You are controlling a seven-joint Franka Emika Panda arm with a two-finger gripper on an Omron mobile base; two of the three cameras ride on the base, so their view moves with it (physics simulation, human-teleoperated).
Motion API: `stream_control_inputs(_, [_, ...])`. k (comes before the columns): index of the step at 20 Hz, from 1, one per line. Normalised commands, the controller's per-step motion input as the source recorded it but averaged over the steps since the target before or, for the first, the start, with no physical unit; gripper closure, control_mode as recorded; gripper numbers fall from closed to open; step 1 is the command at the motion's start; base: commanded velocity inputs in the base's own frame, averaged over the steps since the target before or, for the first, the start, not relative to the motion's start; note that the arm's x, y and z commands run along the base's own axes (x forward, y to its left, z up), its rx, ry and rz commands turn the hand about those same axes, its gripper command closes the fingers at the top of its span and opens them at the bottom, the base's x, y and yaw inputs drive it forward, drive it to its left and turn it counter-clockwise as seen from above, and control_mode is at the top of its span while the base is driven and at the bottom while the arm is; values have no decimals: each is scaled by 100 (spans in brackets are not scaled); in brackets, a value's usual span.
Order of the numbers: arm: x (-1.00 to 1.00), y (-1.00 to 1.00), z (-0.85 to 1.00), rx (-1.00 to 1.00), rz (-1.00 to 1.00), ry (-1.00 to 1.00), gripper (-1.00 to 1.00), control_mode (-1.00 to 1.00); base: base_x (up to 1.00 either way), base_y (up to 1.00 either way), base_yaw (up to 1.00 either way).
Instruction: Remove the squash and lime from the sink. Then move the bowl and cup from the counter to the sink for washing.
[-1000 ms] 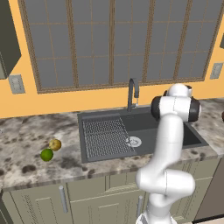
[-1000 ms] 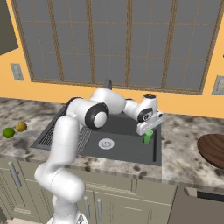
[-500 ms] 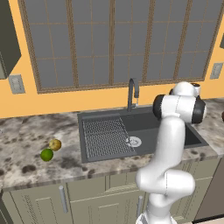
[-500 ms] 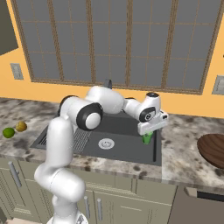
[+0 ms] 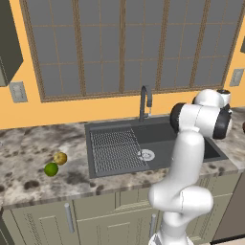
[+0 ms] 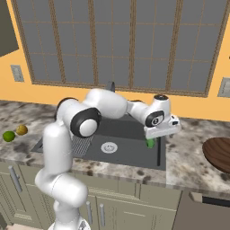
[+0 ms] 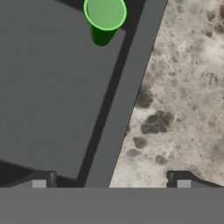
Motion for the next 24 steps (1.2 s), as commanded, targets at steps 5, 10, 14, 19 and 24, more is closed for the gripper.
stream_control_inputs(5, [-38, -26, 18, -6, -16, -10, -100, -100, 0, 0, 0])
stream_control_inputs(10, [-39, -24, 15, -15, -7, -14, -100, -100, 0, 0, 0])
stream_control_inputs(14, [-31, -28, 16, -19, -4, -11, -100, -100, 0, 0, 0])
stream_control_inputs(19, [-30, -28, 21, -12, -7, 0, -100, -100, 0, 0, 0])
stream_control_inputs(24, [-24, -25, 16, -7, -9, 4, -100, -100, 0, 0, 0])
